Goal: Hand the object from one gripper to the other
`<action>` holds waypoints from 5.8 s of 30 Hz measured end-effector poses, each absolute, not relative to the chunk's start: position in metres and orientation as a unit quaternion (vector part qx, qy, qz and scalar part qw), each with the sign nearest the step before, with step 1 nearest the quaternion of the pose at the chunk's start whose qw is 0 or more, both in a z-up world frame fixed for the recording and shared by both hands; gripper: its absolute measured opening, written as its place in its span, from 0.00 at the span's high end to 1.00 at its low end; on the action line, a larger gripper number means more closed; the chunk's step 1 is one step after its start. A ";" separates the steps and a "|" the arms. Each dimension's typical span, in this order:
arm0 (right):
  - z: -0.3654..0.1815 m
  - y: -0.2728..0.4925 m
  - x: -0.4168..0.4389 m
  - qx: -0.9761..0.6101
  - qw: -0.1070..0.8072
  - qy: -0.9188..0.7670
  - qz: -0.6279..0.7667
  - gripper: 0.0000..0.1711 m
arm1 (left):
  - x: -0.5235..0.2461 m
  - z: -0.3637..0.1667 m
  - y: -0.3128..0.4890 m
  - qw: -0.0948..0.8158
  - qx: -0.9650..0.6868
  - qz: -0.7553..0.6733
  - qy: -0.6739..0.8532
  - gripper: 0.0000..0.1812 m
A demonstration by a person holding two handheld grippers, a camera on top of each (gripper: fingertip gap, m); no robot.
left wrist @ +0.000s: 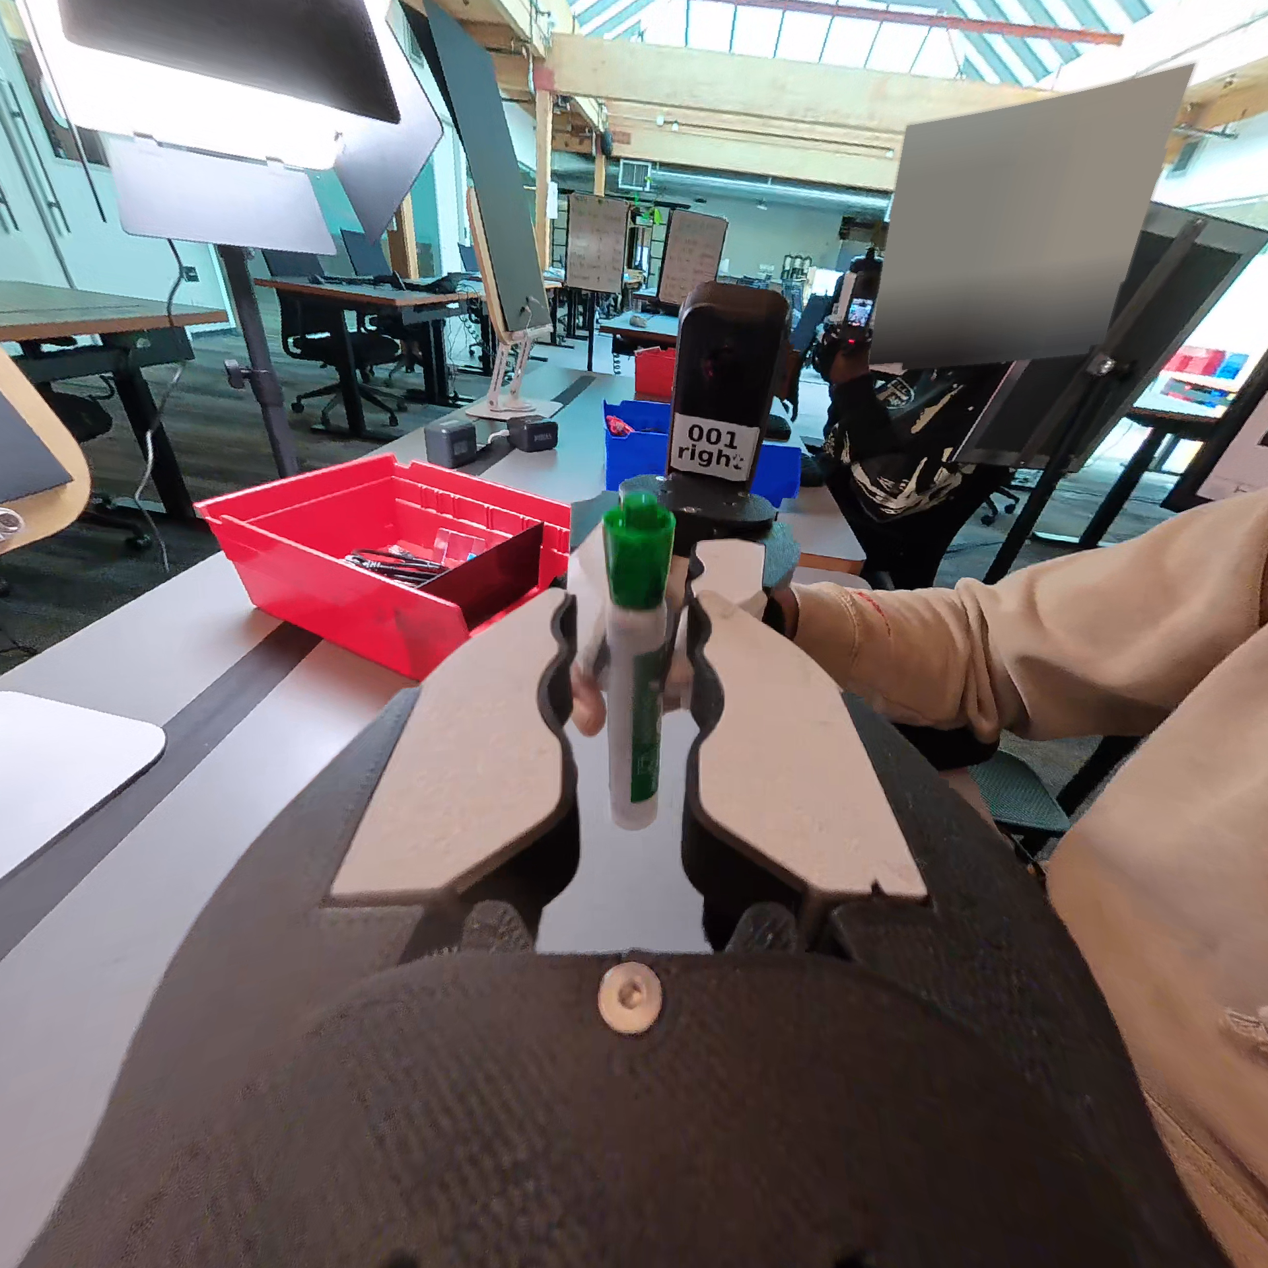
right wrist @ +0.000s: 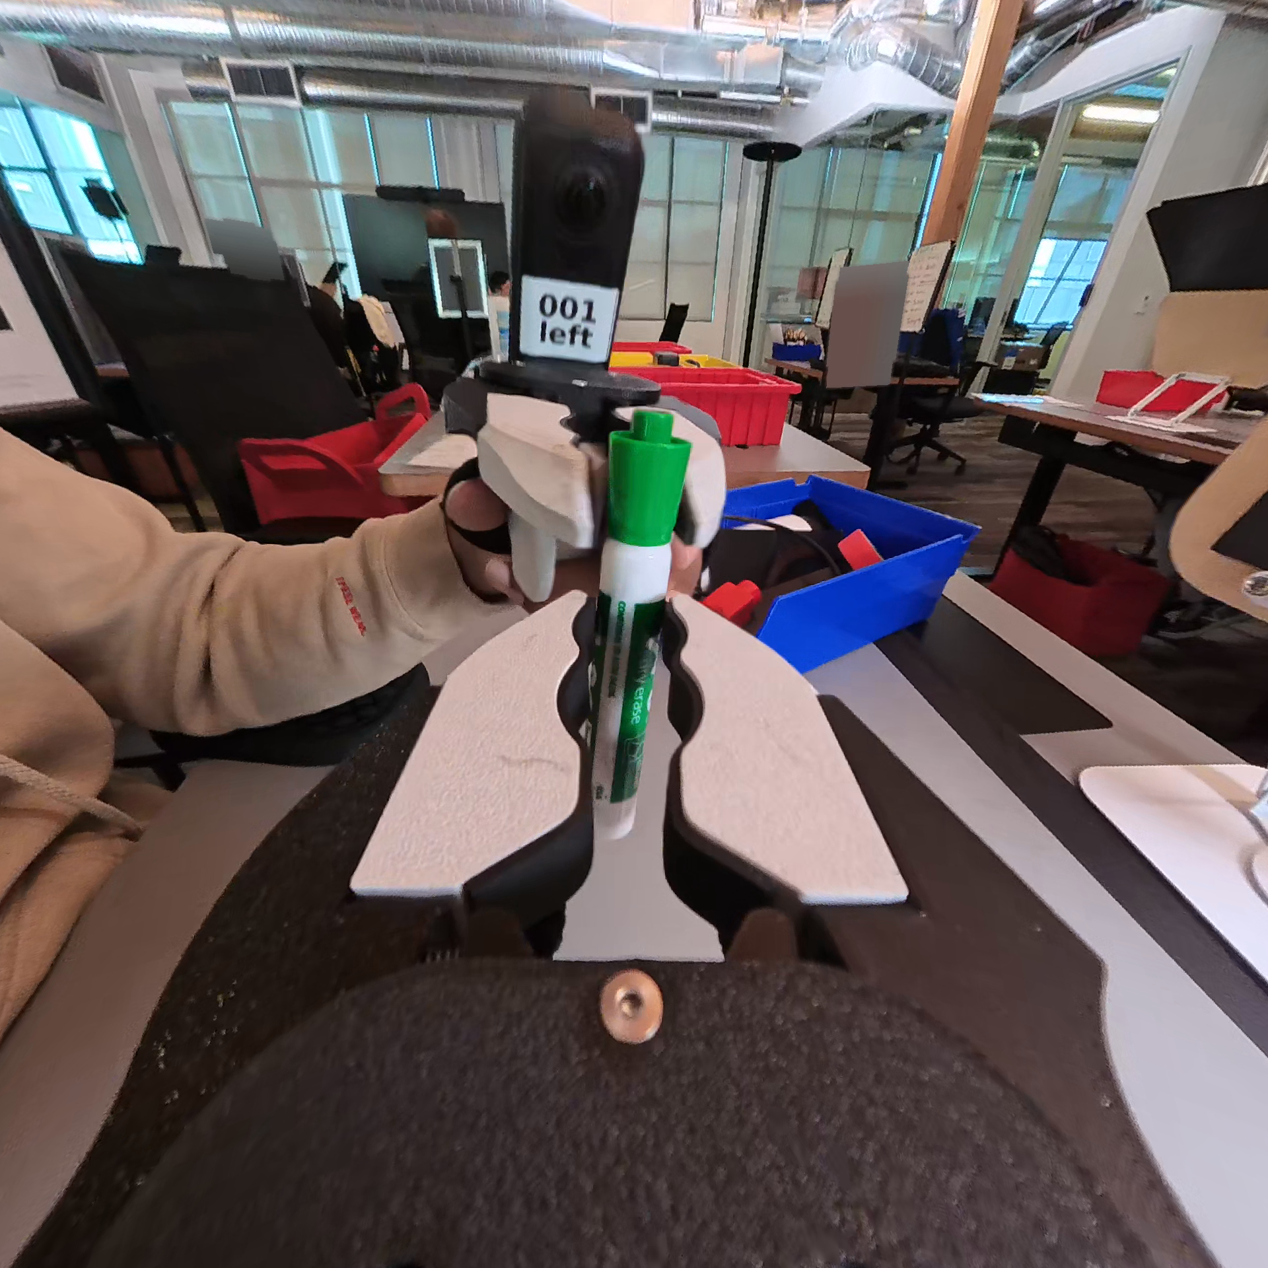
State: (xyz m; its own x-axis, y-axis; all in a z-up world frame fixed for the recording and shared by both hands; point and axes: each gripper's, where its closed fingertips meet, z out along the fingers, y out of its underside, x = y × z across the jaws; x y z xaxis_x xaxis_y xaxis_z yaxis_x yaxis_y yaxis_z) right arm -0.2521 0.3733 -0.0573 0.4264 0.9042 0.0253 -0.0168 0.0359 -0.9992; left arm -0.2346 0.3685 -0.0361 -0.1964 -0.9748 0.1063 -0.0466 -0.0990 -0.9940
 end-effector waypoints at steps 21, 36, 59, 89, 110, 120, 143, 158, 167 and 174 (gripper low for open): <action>-0.036 0.378 -0.230 -0.578 0.619 -0.323 0.423 0.77 | -0.234 -0.036 0.376 0.394 -0.470 -0.619 0.491 0.90; -0.037 0.368 -0.238 -0.570 0.610 -0.348 0.427 0.90 | -0.230 -0.056 0.358 0.363 -0.459 -0.597 0.548 0.86; -0.051 0.369 -0.242 -0.581 0.577 -0.352 0.453 0.81 | -0.230 -0.051 0.368 0.352 -0.477 -0.617 0.517 0.89; -0.085 0.373 -0.251 -0.637 0.548 -0.427 0.334 0.82 | -0.238 -0.051 0.369 0.381 -0.491 -0.552 0.556 0.90; 0.018 0.356 -0.207 -0.445 0.691 -0.228 0.522 0.89 | -0.214 -0.072 0.338 0.352 -0.433 -0.600 0.574 0.87; -0.032 0.358 -0.210 -0.556 0.612 -0.395 0.400 0.90 | -0.254 -0.055 0.368 0.346 -0.477 -0.558 0.584 0.89; -0.035 0.345 -0.213 -0.543 0.601 -0.437 0.392 0.95 | -0.272 -0.057 0.366 0.345 -0.464 -0.537 0.614 0.79; 0.015 0.340 -0.116 -0.519 0.682 -0.363 0.365 0.96 | -0.290 -0.044 0.391 0.400 -0.485 -0.509 0.588 0.75; -0.007 0.342 -0.164 -0.531 0.634 -0.404 0.392 0.96 | -0.241 -0.072 0.361 0.363 -0.484 -0.508 0.613 0.74; -0.042 0.335 -0.233 -0.540 0.569 -0.459 0.416 0.96 | -0.211 -0.100 0.326 0.340 -0.445 -0.509 0.653 0.89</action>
